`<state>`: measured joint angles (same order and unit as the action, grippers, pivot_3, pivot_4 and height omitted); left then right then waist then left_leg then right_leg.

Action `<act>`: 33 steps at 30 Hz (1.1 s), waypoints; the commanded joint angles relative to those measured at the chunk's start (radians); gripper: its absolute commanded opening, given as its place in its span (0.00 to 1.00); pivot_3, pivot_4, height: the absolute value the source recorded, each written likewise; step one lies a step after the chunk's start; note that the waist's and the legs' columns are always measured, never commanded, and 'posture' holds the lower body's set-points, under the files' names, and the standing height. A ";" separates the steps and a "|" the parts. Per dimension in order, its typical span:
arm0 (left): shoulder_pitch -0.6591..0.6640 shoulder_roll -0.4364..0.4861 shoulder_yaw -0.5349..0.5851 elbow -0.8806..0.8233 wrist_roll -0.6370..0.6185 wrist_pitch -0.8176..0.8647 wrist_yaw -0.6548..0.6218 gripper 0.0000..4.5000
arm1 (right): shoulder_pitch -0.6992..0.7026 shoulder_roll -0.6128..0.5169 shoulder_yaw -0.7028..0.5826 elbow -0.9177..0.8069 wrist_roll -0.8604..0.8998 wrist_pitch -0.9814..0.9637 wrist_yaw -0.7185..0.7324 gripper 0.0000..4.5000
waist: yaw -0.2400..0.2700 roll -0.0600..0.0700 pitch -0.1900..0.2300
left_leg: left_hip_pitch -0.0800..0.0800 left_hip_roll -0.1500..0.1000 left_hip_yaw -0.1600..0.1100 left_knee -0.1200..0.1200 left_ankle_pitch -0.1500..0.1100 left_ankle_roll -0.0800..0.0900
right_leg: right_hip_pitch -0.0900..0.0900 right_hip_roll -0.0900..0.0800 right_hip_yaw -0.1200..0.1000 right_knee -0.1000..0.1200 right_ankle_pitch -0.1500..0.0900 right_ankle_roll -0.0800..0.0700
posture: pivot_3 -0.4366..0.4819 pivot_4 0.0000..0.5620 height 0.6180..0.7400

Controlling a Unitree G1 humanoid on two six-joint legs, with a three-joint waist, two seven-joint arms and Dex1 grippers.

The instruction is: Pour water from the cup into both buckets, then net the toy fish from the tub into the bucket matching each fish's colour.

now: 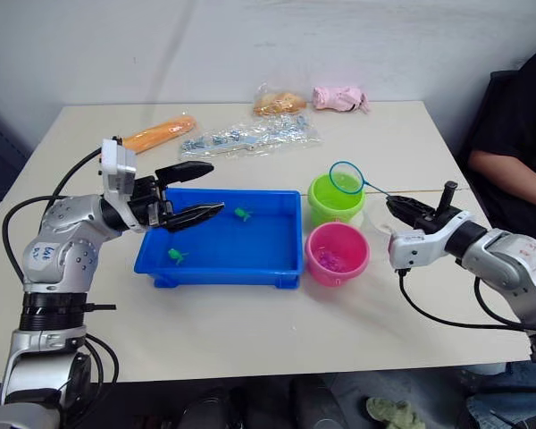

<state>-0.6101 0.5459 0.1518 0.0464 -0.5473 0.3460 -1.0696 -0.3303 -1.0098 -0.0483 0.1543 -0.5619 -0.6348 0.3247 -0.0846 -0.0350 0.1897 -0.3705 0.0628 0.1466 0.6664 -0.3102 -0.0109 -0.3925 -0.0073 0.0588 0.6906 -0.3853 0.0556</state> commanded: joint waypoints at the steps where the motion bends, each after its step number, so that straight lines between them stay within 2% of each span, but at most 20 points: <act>1: 0.019 0.016 0.039 -0.028 -0.022 -0.020 0.005 0.99 | -0.017 0.024 -0.041 -0.032 0.136 0.020 0.011 0.00 | -0.001 0.000 0.000 | 0.000 0.000 0.000 0.000 0.000 0.000 | 0.000 0.000 0.000 0.000 0.000 0.000 | 0.48 0.27 1.00; 3: 0.035 0.027 0.053 -0.024 -0.022 -0.025 0.003 0.99 | -0.018 0.060 -0.060 -0.058 0.250 0.066 0.042 0.00 | -0.002 0.000 0.000 | 0.000 0.000 0.000 0.000 0.000 0.000 | 0.000 0.001 0.000 0.001 0.000 0.000 | 0.48 0.27 1.00; 7: 0.116 0.077 0.093 -0.009 -0.011 -0.065 -0.031 0.99 | -0.011 0.138 -0.051 -0.169 0.616 0.277 0.231 0.00 | -0.002 0.000 0.000 | 0.001 0.001 0.000 0.000 0.000 -0.001 | 0.000 0.001 0.000 0.002 0.000 0.000 | 0.48 0.27 1.00; 11: 0.214 0.129 0.177 -0.007 -0.024 -0.092 -0.026 0.99 | -0.047 0.197 -0.020 -0.378 0.982 0.721 0.339 0.00 | 0.000 0.000 0.000 | 0.001 0.001 -0.001 0.000 0.001 -0.001 | 0.001 0.000 0.000 0.002 0.000 0.000 | 0.48 0.27 1.00; 12: 0.244 0.138 0.209 -0.008 -0.030 -0.097 -0.017 0.99 | -0.061 0.192 -0.002 -0.437 1.069 0.886 0.330 0.00 | 0.001 0.000 0.000 | 0.001 0.001 -0.001 0.000 0.001 -0.001 | 0.000 0.000 0.000 0.002 0.000 0.000 | 0.48 0.27 1.00; 14: 0.283 0.148 0.251 -0.012 -0.039 -0.103 -0.004 0.99 | -0.089 0.194 0.015 -0.512 1.168 1.099 0.302 0.00 | 0.002 0.000 0.000 | 0.000 0.001 -0.002 0.000 0.001 0.000 | 0.001 0.000 -0.001 0.002 0.000 0.000 | 0.48 0.27 1.00; 17: 0.338 0.137 0.314 -0.027 -0.063 -0.099 0.037 0.99 | -0.168 0.244 0.042 -0.556 1.251 1.286 0.256 0.00 | 0.002 0.000 0.000 | 0.000 0.001 -0.003 0.000 0.000 0.000 | 0.001 -0.001 -0.002 0.001 0.000 0.000 | 0.48 0.27 1.00; 21: 0.451 0.138 0.353 -0.100 -0.067 -0.089 0.071 0.99 | -0.294 0.237 0.195 -0.534 1.260 1.587 0.273 0.00 | -0.001 0.000 0.000 | -0.001 0.001 -0.003 -0.001 0.000 0.000 | 0.000 -0.002 -0.002 0.000 0.000 0.000 | 0.48 0.27 1.00; 33: 0.449 0.198 0.307 -0.124 -0.050 -0.099 0.076 0.99 | -0.451 0.331 0.347 -0.404 1.152 1.734 0.313 0.00 | -0.004 -0.001 0.000 | -0.002 0.000 -0.003 -0.002 0.000 0.001 | -0.001 -0.002 -0.003 -0.002 0.000 0.000 | 0.48 0.27 1.00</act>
<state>-0.1504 0.7271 0.4546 -0.0354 -0.5968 0.2574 -0.9969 -0.7567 -0.6920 0.2941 -0.2552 0.6125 1.0980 0.6287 -0.0882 -0.0359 0.1893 -0.3730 0.0629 0.1434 0.6643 -0.3104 -0.0099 -0.3936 -0.0092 0.0557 0.6883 -0.3853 0.0553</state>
